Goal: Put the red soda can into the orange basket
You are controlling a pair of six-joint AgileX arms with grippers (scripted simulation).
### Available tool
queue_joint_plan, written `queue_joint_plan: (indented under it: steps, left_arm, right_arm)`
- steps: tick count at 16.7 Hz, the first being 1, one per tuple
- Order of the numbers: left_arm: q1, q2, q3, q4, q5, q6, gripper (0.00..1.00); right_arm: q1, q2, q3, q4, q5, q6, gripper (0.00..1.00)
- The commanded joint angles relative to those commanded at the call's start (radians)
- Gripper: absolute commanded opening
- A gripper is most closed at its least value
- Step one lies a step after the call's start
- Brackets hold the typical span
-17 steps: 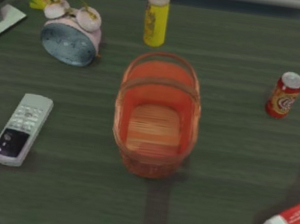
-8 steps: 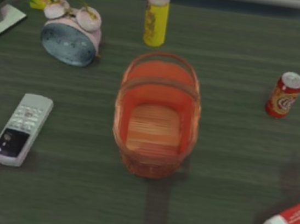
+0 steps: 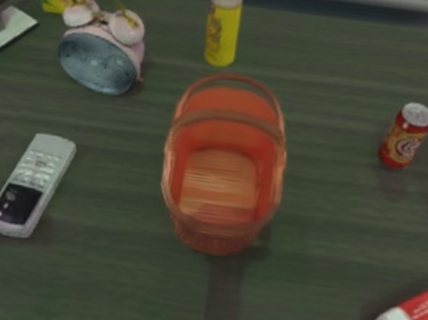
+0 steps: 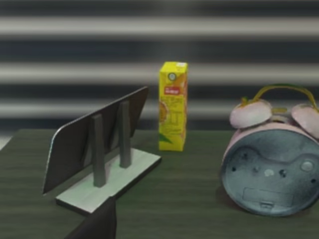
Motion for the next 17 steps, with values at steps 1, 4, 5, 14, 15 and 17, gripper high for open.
queue_joint_plan:
  steps: [1,4,5,14,15,17]
  left_arm:
    - [0.0,0.0,0.0,0.0,0.0,0.0,1.0]
    - [0.0,0.0,0.0,0.0,0.0,0.0,1.0]
    - [0.0,0.0,0.0,0.0,0.0,0.0,1.0]
    - [0.0,0.0,0.0,0.0,0.0,0.0,1.0]
    - [0.0,0.0,0.0,0.0,0.0,0.0,1.0]
    - [0.0,0.0,0.0,0.0,0.0,0.0,1.0]
  right_arm:
    - [0.007,0.121,0.111,-0.069,0.002,-0.027,1.0]
    - [0.027,0.473,0.432,-0.265,0.005,-0.105,1.0]
    - [0.034,0.582,0.532,-0.324,0.006,-0.129,1.0]
    - [0.073,1.188,1.128,-0.657,0.008,-0.267,1.0]
    - [0.074,1.205,1.146,-0.666,0.008,-0.271,1.0]
    - [0.075,1.212,1.154,-0.671,0.008,-0.273,1.0]
